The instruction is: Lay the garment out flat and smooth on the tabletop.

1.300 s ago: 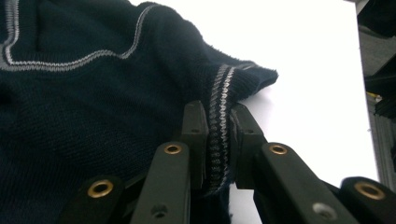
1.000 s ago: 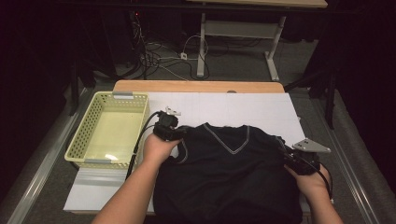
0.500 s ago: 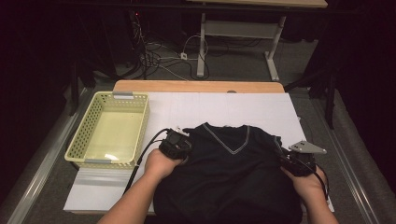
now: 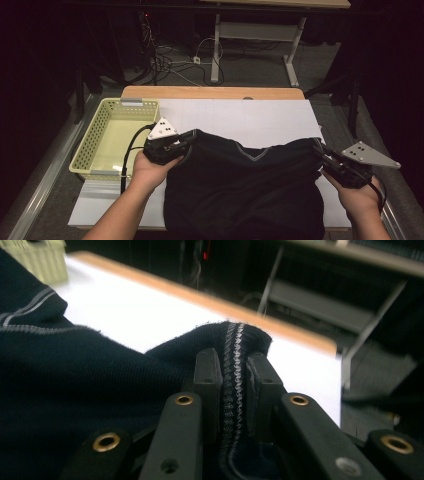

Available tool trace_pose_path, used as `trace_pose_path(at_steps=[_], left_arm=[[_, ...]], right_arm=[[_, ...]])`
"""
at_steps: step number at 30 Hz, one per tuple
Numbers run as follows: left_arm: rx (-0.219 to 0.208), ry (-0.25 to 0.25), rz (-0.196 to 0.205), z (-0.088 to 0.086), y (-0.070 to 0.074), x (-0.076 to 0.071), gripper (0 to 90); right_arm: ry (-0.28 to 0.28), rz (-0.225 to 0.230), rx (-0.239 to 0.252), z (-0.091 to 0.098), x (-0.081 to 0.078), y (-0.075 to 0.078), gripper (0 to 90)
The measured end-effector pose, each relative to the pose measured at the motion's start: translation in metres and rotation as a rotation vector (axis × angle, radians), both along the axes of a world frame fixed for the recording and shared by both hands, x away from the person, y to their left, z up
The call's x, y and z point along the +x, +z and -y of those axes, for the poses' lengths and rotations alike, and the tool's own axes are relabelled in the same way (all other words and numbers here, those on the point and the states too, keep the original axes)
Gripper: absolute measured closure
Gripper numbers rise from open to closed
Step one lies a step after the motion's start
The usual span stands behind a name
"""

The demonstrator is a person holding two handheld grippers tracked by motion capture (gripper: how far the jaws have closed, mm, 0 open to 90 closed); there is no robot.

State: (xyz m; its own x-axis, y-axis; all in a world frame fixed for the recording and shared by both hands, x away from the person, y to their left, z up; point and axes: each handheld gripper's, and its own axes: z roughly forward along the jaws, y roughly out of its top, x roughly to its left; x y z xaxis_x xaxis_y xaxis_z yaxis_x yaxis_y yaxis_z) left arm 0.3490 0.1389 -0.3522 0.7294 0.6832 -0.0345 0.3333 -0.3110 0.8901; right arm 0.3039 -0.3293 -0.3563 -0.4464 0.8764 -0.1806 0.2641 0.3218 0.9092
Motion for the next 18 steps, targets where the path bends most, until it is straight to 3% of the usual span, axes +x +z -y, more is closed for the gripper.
trace_pose_path(at_steps=[2,4,5,6,7,8,9,10,11,12,13,14,15,16,17,18], left_arm=[[-0.012,0.016,-0.016,0.000,-0.001,0.009,77.3],[-0.011,0.049,-0.071,0.002,-0.009,0.025,77.3],[-0.015,0.057,-0.098,0.005,-0.015,0.035,77.3],[-0.019,0.066,-0.119,0.007,-0.020,0.044,77.3],[-0.020,0.085,-0.144,0.013,-0.028,0.061,77.3],[-0.020,0.085,-0.144,0.013,-0.028,0.061,77.3],[0.002,0.111,-0.160,0.017,-0.030,0.079,77.4],[0.002,0.111,-0.160,0.017,-0.030,0.079,77.4],[0.018,0.129,-0.163,0.018,-0.029,0.089,77.4],[0.035,0.150,-0.165,0.017,-0.025,0.099,78.0],[0.051,0.167,-0.170,0.016,-0.017,0.111,78.0],[0.059,0.181,-0.169,0.012,-0.006,0.121,78.2],[0.068,0.204,-0.146,0.009,0.007,0.128,78.2],[0.077,0.234,-0.110,0.007,0.021,0.134,78.2],[0.074,0.266,-0.077,0.002,0.042,0.144,77.8],[0.074,0.266,-0.077,0.002,0.042,0.144,76.0]], right_arm=[[0.016,0.035,-0.004,-0.008,0.008,0.012,79.6],[0.013,0.018,-0.017,-0.014,0.027,0.011,79.6],[0.013,0.018,-0.017,-0.014,0.027,0.011,79.6],[0.010,-0.002,-0.024,-0.017,0.039,0.009,79.6],[0.011,-0.058,-0.035,-0.024,0.068,0.000,79.7],[0.011,-0.058,-0.035,-0.024,0.068,0.000,79.7],[0.002,-0.106,-0.078,-0.033,0.099,-0.009,80.0],[0.002,-0.106,-0.078,-0.033,0.099,-0.009,80.0],[-0.004,-0.126,-0.093,-0.038,0.114,-0.013,80.1],[-0.019,-0.152,-0.095,-0.047,0.142,-0.011,80.7],[-0.019,-0.152,-0.095,-0.047,0.142,-0.011,80.7],[-0.044,-0.109,-0.079,-0.053,0.161,0.007,81.0],[-0.044,-0.109,-0.079,-0.053,0.161,0.007,81.0],[-0.066,-0.067,-0.052,-0.053,0.166,0.021,81.0],[-0.106,0.026,0.001,-0.050,0.172,0.044,80.0],[-0.106,0.026,0.001,-0.050,0.172,0.044,80.0]])
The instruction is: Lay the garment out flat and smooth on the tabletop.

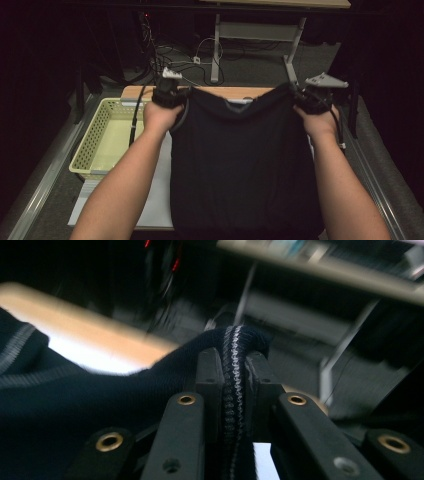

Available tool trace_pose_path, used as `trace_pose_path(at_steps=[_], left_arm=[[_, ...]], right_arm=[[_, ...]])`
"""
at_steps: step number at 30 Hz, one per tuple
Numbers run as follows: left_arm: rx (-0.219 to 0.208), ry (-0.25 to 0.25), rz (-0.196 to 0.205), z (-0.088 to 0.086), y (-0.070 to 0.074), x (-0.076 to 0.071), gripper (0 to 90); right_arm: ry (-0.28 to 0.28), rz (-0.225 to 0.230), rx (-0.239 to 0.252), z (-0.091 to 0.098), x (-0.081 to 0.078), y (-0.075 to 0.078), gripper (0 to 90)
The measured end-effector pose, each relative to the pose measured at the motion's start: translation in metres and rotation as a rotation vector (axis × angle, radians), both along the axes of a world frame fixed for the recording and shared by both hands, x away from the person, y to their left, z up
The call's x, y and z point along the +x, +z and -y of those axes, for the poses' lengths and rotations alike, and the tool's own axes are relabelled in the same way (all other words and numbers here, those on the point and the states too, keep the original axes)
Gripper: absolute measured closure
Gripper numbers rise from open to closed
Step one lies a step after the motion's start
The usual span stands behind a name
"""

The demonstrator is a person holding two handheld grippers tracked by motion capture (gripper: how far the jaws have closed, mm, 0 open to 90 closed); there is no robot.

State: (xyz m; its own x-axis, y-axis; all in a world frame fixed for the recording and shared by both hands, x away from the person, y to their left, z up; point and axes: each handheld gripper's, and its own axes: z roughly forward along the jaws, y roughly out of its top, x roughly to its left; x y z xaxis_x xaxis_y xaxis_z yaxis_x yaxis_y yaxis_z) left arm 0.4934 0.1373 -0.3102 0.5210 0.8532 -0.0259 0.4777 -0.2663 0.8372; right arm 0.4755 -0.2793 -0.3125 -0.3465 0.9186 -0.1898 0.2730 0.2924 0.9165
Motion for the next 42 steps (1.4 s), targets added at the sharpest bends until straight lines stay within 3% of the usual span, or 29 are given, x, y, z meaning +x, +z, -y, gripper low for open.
trace_pose_path(at_steps=[1,2,3,4,5,6,7,8,9,10,12,13,14,16,17,21,22,24,25,27,29,30,31,32,35,37,39,42], left_arm=[[0.007,0.010,0.000,-0.001,0.004,0.004,76.0],[-0.043,0.015,-0.052,-0.002,-0.001,0.014,58.0],[-0.043,0.015,-0.052,-0.002,-0.001,0.014,49.6],[-0.050,0.008,-0.090,0.000,-0.007,0.016,44.8],[-0.051,0.003,-0.095,0.003,-0.015,0.014,43.5],[-0.062,-0.032,-0.099,0.011,-0.032,0.004,43.5],[-0.062,-0.032,-0.099,0.011,-0.032,0.004,43.4],[-0.068,-0.055,-0.106,0.015,-0.041,-0.003,42.7],[-0.076,-0.096,-0.113,0.023,-0.059,-0.019,42.4],[-0.076,-0.096,-0.113,0.023,-0.059,-0.019,42.4],[-0.089,-0.139,-0.112,0.029,-0.072,-0.038,42.4],[-0.094,-0.179,-0.100,0.033,-0.082,-0.059,42.3],[-0.094,-0.179,-0.100,0.033,-0.082,-0.059,42.0],[-0.102,-0.206,-0.084,0.035,-0.089,-0.080,41.9],[-0.108,-0.217,-0.076,0.034,-0.093,-0.090,41.9],[-0.107,-0.235,-0.049,0.025,-0.105,-0.126,41.9],[-0.109,-0.237,-0.045,0.022,-0.109,-0.135,42.0],[-0.107,-0.245,-0.034,0.015,-0.118,-0.154,42.1],[-0.105,-0.248,-0.033,0.011,-0.123,-0.163,42.2],[-0.107,-0.246,-0.037,0.001,-0.133,-0.181,42.2],[-0.116,-0.246,-0.047,-0.010,-0.140,-0.196,42.6],[-0.125,-0.247,-0.050,-0.015,-0.144,-0.204,42.6],[-0.127,-0.244,-0.055,-0.020,-0.146,-0.211,43.2],[-0.119,-0.247,-0.063,-0.025,-0.148,-0.218,43.2],[-0.087,-0.250,-0.068,-0.035,-0.152,-0.234,42.7],[-0.107,-0.245,-0.054,-0.043,-0.154,-0.242,42.7],[-0.127,-0.235,-0.026,-0.050,-0.162,-0.248,42.7],[-0.123,-0.242,-0.034,-0.053,-0.166,-0.247,42.8]], right_arm=[[-0.016,0.024,0.012,0.002,0.003,0.007,75.8],[-0.042,0.008,0.033,0.005,0.010,0.009,55.0],[-0.050,-0.023,0.032,0.007,0.013,0.005,52.3],[-0.044,-0.042,0.021,0.007,0.012,-0.002,52.3],[-0.036,-0.054,0.014,0.008,0.010,-0.009,52.2],[-0.029,-0.067,0.018,0.009,0.006,-0.017,51.9],[-0.029,-0.067,0.018,0.009,0.006,-0.017,51.9],[-0.016,-0.091,0.022,0.012,-0.006,-0.033,52.0],[-0.008,-0.101,0.022,0.013,-0.013,-0.040,52.0],[-0.008,-0.101,0.022,0.013,-0.013,-0.040,52.0],[0.003,-0.117,0.015,0.014,-0.027,-0.053,52.0],[0.014,-0.128,0.018,0.015,-0.044,-0.065,52.1],[0.014,-0.128,0.018,0.015,-0.044,-0.065,52.1],[0.030,-0.142,0.015,0.016,-0.070,-0.079,52.0],[0.030,-0.142,0.015,0.016,-0.070,-0.079,52.0],[0.039,-0.155,0.024,0.016,-0.106,-0.096,52.2],[0.042,-0.160,0.022,0.016,-0.124,-0.104,52.4],[0.043,-0.164,0.019,0.017,-0.132,-0.107,52.4],[0.041,-0.170,0.024,0.018,-0.148,-0.114,52.6],[0.043,-0.178,0.018,0.019,-0.156,-0.117,52.5],[0.051,-0.194,0.007,0.020,-0.179,-0.124,52.5],[0.051,-0.194,0.007,0.020,-0.179,-0.124,52.5],[0.051,-0.203,0.006,0.022,-0.194,-0.127,52.5],[0.051,-0.203,0.006,0.022,-0.194,-0.127,52.5],[0.038,-0.206,0.004,0.029,-0.221,-0.131,52.5],[0.037,-0.206,0.008,0.030,-0.227,-0.132,52.5],[0.023,-0.205,0.015,0.035,-0.244,-0.136,52.4],[0.019,-0.201,0.011,0.037,-0.253,-0.138,52.4]])
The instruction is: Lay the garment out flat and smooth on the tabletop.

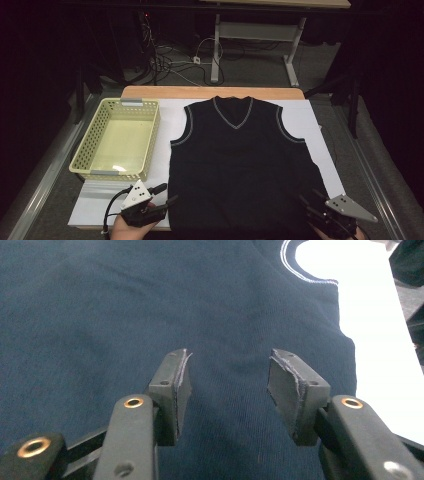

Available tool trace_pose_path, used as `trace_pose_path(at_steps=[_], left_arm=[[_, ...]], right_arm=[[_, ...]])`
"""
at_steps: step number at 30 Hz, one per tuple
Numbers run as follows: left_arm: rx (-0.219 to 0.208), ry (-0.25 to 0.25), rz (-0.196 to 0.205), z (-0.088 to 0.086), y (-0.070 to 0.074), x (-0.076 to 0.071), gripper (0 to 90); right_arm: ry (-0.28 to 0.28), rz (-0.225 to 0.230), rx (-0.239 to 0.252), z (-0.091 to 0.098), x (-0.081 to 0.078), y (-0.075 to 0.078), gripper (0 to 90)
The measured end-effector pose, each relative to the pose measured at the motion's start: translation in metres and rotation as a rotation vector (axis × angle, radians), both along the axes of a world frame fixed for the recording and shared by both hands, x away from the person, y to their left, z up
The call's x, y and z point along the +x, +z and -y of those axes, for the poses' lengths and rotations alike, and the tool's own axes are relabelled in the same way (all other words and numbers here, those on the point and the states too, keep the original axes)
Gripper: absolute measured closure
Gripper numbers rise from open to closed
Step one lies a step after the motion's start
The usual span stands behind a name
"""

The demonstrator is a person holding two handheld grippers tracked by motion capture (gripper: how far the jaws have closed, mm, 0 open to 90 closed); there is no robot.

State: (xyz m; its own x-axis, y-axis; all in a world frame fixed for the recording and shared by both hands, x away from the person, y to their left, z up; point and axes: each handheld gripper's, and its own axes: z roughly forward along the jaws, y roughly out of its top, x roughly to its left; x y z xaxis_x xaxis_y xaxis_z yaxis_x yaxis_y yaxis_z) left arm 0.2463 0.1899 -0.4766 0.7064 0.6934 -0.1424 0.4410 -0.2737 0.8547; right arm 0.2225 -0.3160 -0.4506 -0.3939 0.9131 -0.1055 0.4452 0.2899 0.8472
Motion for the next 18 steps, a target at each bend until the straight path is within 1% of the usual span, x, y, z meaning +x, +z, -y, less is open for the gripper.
trace_pose_path(at_steps=[1,2,3,4,5,6,7,8,9,10,12,13,15,18], left_arm=[[0.006,-0.005,0.001,-0.001,-0.001,0.001,42.7],[0.006,-0.003,0.006,-0.001,-0.002,0.001,42.7],[0.000,0.003,0.010,-0.001,-0.005,0.002,42.8],[0.000,0.003,0.010,-0.001,-0.005,0.002,42.8],[-0.001,-0.002,0.001,0.001,-0.006,0.004,42.8],[-0.003,-0.011,-0.012,0.004,-0.009,0.008,42.8],[-0.003,-0.011,-0.012,0.004,-0.009,0.008,42.8],[0.003,-0.012,-0.017,0.007,-0.010,0.009,42.8],[0.014,-0.016,-0.025,0.008,-0.012,0.010,42.8],[0.024,-0.018,-0.031,0.010,-0.013,0.011,42.8],[0.039,-0.026,-0.024,0.011,-0.013,0.010,42.8],[0.042,-0.028,-0.022,0.011,-0.013,0.009,42.8],[0.046,-0.024,-0.027,0.012,-0.013,0.009,42.8],[0.054,-0.020,-0.027,0.012,-0.013,0.007,42.8]], right_arm=[[-0.005,0.013,-0.009,0.001,-0.008,-0.003,52.4],[-0.005,0.013,-0.009,0.001,-0.008,-0.003,52.4],[-0.017,0.050,0.018,0.002,-0.016,-0.007,52.5],[-0.017,0.050,0.018,0.002,-0.016,-0.007,52.5],[-0.008,0.049,0.033,0.000,-0.020,-0.014,52.3],[0.008,0.037,0.001,-0.002,-0.021,-0.017,52.1],[0.008,0.037,0.001,-0.002,-0.021,-0.017,52.1],[0.023,0.025,-0.008,-0.003,-0.024,-0.022,52.2],[0.035,0.012,-0.002,-0.003,-0.025,-0.025,52.1],[0.035,0.012,-0.002,-0.003,-0.025,-0.025,52.1],[0.054,0.008,-0.021,-0.004,-0.027,-0.027,52.1],[0.069,0.002,-0.018,-0.005,-0.029,-0.029,52.1],[0.076,0.001,-0.016,-0.004,-0.029,-0.030,52.1],[0.077,-0.008,0.017,0.000,-0.031,-0.032,52.2]])
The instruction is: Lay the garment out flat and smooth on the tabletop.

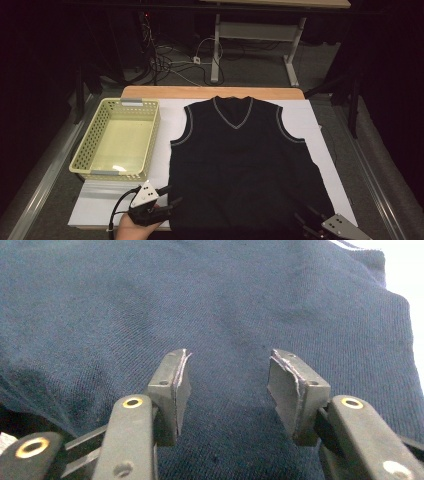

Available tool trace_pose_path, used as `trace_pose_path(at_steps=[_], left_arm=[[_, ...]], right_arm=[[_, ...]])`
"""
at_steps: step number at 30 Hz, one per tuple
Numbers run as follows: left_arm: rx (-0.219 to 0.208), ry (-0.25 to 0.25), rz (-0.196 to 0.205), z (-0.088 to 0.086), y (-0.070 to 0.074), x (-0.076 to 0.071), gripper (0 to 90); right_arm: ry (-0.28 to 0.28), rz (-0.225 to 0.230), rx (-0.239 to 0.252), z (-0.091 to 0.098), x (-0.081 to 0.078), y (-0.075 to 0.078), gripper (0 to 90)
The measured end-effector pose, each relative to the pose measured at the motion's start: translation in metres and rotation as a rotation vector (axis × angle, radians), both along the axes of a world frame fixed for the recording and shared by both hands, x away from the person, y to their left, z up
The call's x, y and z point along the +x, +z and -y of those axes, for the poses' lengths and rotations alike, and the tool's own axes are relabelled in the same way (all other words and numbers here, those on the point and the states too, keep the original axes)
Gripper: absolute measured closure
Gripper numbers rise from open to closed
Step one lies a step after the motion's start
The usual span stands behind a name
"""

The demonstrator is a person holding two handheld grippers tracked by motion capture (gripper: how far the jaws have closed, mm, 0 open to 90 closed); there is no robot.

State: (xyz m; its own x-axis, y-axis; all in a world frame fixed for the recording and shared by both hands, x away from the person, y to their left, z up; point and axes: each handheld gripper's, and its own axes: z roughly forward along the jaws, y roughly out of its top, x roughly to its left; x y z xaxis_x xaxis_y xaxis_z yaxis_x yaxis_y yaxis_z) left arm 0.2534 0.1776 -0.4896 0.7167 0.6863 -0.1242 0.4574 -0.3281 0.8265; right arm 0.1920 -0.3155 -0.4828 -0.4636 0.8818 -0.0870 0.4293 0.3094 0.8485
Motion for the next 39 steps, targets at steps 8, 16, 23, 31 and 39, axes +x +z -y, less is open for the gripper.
trace_pose_path(at_steps=[8,16,23,31,39], left_arm=[[0.046,0.005,0.002,0.005,0.002,-0.008,42.2],[0.126,0.053,-0.066,-0.002,0.000,-0.010,43.5],[0.122,0.040,-0.079,0.001,-0.005,-0.011,54.7],[0.062,0.001,-0.083,0.000,-0.008,-0.016,85.1],[0.038,0.053,-0.051,-0.030,0.001,-0.038,86.0]], right_arm=[[-0.026,0.009,0.032,0.009,-0.001,0.003,52.6],[-0.020,0.017,0.038,0.005,0.003,0.004,52.6],[-0.018,0.022,0.032,0.003,0.005,0.005,52.6],[0.022,0.021,0.032,-0.008,0.016,0.005,52.8],[0.110,0.020,0.024,-0.037,0.040,0.006,53.1]])
